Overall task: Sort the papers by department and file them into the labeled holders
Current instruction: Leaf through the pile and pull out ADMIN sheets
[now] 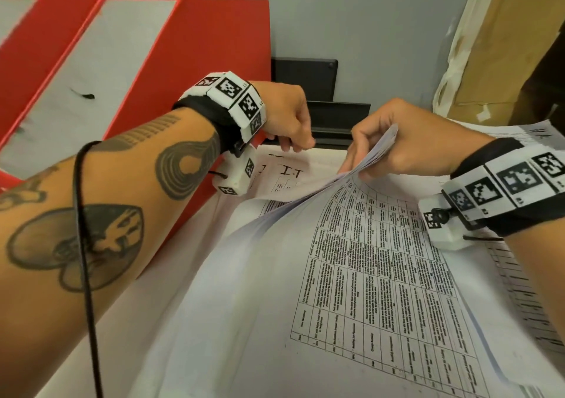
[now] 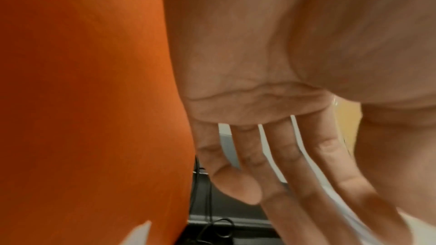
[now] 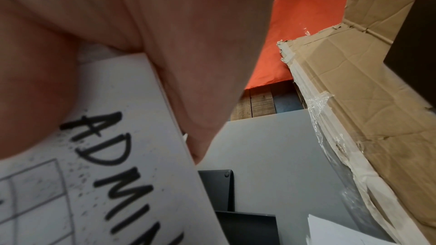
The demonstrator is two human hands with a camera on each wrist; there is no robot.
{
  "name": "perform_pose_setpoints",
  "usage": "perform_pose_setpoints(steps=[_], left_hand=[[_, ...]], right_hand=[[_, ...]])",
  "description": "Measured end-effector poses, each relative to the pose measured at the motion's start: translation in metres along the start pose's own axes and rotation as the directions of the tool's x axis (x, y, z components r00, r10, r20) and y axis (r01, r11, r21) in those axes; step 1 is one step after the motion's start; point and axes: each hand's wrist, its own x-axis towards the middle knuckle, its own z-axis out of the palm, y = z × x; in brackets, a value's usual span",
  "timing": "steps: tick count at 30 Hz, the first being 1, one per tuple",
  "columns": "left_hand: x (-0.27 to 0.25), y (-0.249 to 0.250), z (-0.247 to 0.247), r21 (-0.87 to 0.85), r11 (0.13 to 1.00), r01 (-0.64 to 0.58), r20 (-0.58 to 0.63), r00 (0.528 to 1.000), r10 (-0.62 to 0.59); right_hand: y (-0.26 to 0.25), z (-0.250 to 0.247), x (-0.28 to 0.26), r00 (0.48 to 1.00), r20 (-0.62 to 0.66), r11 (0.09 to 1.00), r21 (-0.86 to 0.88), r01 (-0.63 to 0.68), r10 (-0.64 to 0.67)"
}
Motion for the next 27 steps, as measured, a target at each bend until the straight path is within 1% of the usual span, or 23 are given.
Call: perform_pose_setpoints(steps=[1,2,4,6,7,9,10,11,12,13,14,15,16,17,18,19,21,24,27], left_hand=[[0.002,-0.002,0.001,0.066,0.998,0.019,0.005,1.0,-0.019],[0.005,-0.005,0.004,0.131,0.991,0.034,0.033,0.999,-0.038],[0.011,-0.009,0.013,0.251,0.967,0.045,0.126,0.989,-0.078],[0.018,-0.013,0.022,0.324,0.945,0.053,0.176,0.978,-0.115],[0.021,-0.015,0.025,0.344,0.938,0.051,0.172,0.978,-0.116],[0.018,-0.014,0.024,0.359,0.933,0.03,0.104,0.992,-0.072],[0.014,-0.01,0.022,0.345,0.938,0.02,0.041,0.999,-0.036],[0.007,-0.005,0.019,0.297,0.955,0.004,-0.039,0.999,0.008],[0.0,0.0,0.016,0.207,0.978,-0.021,-0.111,0.993,0.045],[-0.011,0.007,0.012,0.076,0.996,-0.056,-0.143,0.987,0.067],[-0.023,0.013,0.008,-0.07,0.994,-0.084,-0.121,0.99,0.075],[-0.036,0.019,0.003,-0.211,0.972,-0.109,-0.057,0.993,0.099],[-0.049,0.022,0.0,-0.307,0.943,-0.127,0.008,0.991,0.136],[-0.059,0.024,-0.003,-0.336,0.93,-0.146,0.05,0.984,0.173],[-0.066,0.024,-0.006,-0.313,0.935,-0.167,0.064,0.978,0.196],[-0.07,0.023,-0.007,-0.259,0.949,-0.179,0.051,0.979,0.198],[-0.069,0.02,-0.009,-0.131,0.976,-0.172,-0.051,0.985,0.166],[-0.066,0.015,-0.007,-0.012,0.994,-0.109,-0.169,0.98,0.106],[-0.066,0.014,-0.005,0.004,0.999,-0.047,-0.218,0.975,0.047]], right_hand=[[-0.001,-0.002,-0.001,1.0,-0.013,1.0,-0.003,-0.005,0.005],[-0.001,-0.004,-0.002,1.0,-0.022,1.0,-0.004,-0.01,0.01],[-0.003,-0.007,-0.003,1.0,-0.029,1.0,-0.002,-0.012,0.012],[-0.006,-0.008,-0.004,1.0,-0.029,1.0,0.003,-0.012,0.012],[-0.007,-0.008,-0.005,1.0,-0.026,1.0,0.007,-0.011,0.011],[-0.008,-0.009,-0.005,1.0,-0.024,1.0,0.014,-0.014,0.014],[-0.008,-0.009,-0.006,0.999,-0.034,1.0,0.015,-0.015,0.015],[-0.008,-0.009,-0.006,0.999,-0.052,1.0,0.015,-0.013,0.014],[-0.007,-0.009,-0.006,0.997,-0.076,1.0,0.018,-0.006,0.007],[-0.005,-0.009,-0.005,0.995,-0.102,1.0,0.023,0.004,-0.001],[-0.004,-0.008,-0.004,0.991,-0.132,1.0,0.027,0.013,-0.009],[-0.001,-0.007,-0.002,0.987,-0.161,0.999,0.03,0.017,-0.012],[0.001,-0.006,-0.001,0.983,-0.184,0.999,0.034,0.016,-0.01],[0.003,-0.006,0.0,0.98,-0.198,0.999,0.035,0.018,-0.01],[0.003,-0.005,0.0,0.979,-0.203,0.999,0.032,0.021,-0.014],[0.003,-0.004,0.001,0.979,-0.204,0.999,0.024,0.025,-0.019],[0.003,-0.003,0.001,0.976,-0.215,1.0,0.016,0.025,-0.021],[0.005,-0.004,0.001,0.975,-0.221,1.0,0.007,0.015,-0.014],[0.004,-0.005,0.0,0.981,-0.191,0.999,0.022,0.025,-0.021]])
